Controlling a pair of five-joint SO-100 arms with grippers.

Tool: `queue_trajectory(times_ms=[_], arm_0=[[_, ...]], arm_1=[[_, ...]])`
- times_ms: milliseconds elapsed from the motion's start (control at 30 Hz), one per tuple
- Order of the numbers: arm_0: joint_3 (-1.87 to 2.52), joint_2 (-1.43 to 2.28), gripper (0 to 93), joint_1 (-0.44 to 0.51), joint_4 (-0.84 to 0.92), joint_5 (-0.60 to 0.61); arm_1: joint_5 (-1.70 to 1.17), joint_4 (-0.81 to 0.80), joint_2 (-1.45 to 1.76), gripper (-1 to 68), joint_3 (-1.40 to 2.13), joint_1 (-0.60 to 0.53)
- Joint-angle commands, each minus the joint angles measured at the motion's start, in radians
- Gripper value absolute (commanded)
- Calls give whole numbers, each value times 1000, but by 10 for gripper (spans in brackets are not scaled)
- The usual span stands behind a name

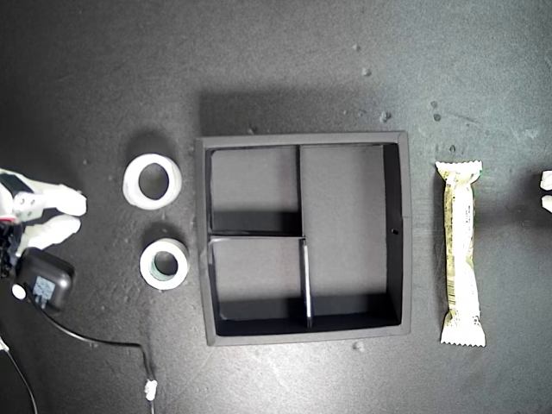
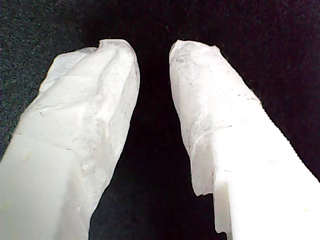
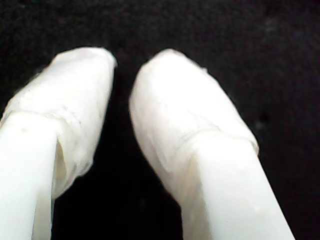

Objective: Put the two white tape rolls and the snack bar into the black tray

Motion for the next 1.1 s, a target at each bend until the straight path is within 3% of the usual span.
queue_trajectory(times_ms=[0, 433, 633, 767, 900, 1067], arm_0=[[58, 52, 15, -64, 3, -230], [58, 52, 1, -54, -14, -193], [41, 49, 1, 63, -109, -229], [-18, 48, 1, 123, -156, -176], [-63, 48, 6, 138, -247, -63], [-80, 48, 99, 135, -397, 57]], arm_1=[[0, 5, -11, 19, 12, 67], [5, -17, -3, -2, 12, 89], [-75, -456, -3, -3, 12, 115], [-141, -684, -3, -3, 12, 118], [-201, -818, -3, -3, 12, 100], [-244, -934, -3, -2, 12, 81]])
